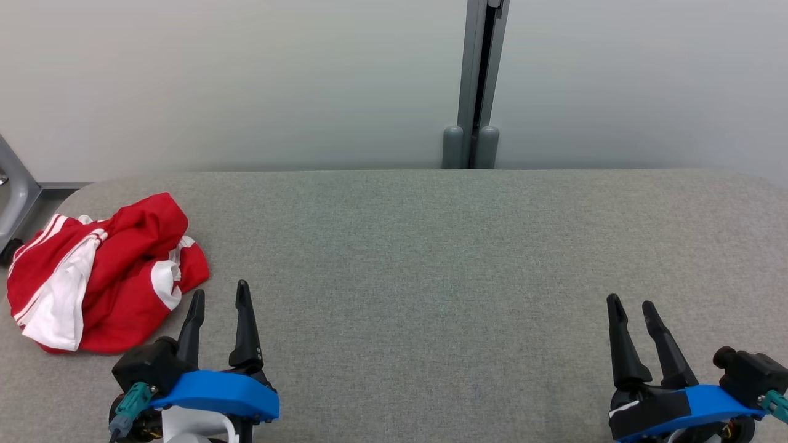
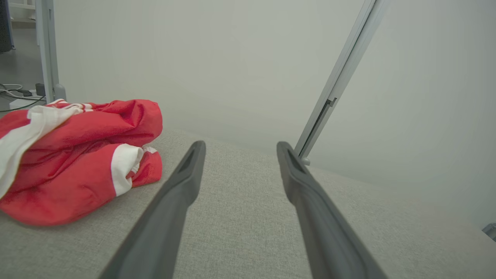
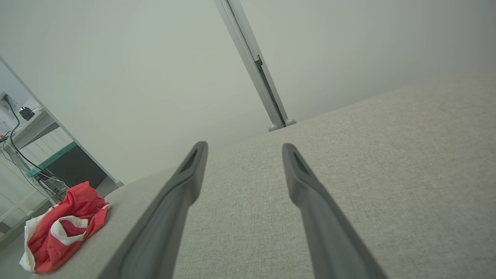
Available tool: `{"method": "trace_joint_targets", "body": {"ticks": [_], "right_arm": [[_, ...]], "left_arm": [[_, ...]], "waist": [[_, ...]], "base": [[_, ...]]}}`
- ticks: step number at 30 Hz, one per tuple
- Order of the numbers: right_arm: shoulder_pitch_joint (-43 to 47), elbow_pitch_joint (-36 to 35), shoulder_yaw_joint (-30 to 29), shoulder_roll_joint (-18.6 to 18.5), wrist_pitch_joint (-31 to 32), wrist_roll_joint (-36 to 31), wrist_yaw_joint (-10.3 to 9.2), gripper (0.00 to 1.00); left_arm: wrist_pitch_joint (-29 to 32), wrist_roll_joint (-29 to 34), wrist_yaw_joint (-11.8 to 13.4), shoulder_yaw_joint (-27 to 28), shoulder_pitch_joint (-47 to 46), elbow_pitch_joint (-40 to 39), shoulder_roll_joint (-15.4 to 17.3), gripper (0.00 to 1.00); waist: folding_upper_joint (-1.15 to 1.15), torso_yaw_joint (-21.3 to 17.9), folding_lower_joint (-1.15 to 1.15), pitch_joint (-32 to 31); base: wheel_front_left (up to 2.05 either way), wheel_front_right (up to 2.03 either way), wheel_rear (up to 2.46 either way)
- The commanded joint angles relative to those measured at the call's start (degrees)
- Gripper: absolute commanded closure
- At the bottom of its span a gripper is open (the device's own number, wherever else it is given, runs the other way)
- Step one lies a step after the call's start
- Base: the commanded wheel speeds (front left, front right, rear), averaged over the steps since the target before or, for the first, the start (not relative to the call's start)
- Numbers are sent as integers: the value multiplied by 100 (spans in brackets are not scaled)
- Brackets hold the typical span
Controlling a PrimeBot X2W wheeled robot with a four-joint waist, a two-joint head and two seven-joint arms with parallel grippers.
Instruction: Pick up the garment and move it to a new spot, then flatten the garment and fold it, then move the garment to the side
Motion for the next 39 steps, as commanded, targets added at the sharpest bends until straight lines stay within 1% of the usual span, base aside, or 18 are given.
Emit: {"method": "trace_joint_targets", "body": {"ticks": [1, 15, 39], "right_arm": [[50, -62, -8, -46, -48, -141, 10, 0], [120, -115, -43, -49, -103, -895, 12, 0], [239, -147, -91, -54, -123, -1948, 15, 0]], "left_arm": [[-43, 126, 46, -36, -110, -19, 41, 0], [-224, 763, 190, -134, -141, 237, 64, 0], [-387, 1561, 463, -266, -160, 422, 134, 0]], "waist": [[0, 1, 0, -2], [0, 22, 0, -32], [0, 77, 0, -67]], "base": [[0, 0, 0], [0, 0, 0], [0, 0, 0]]}}
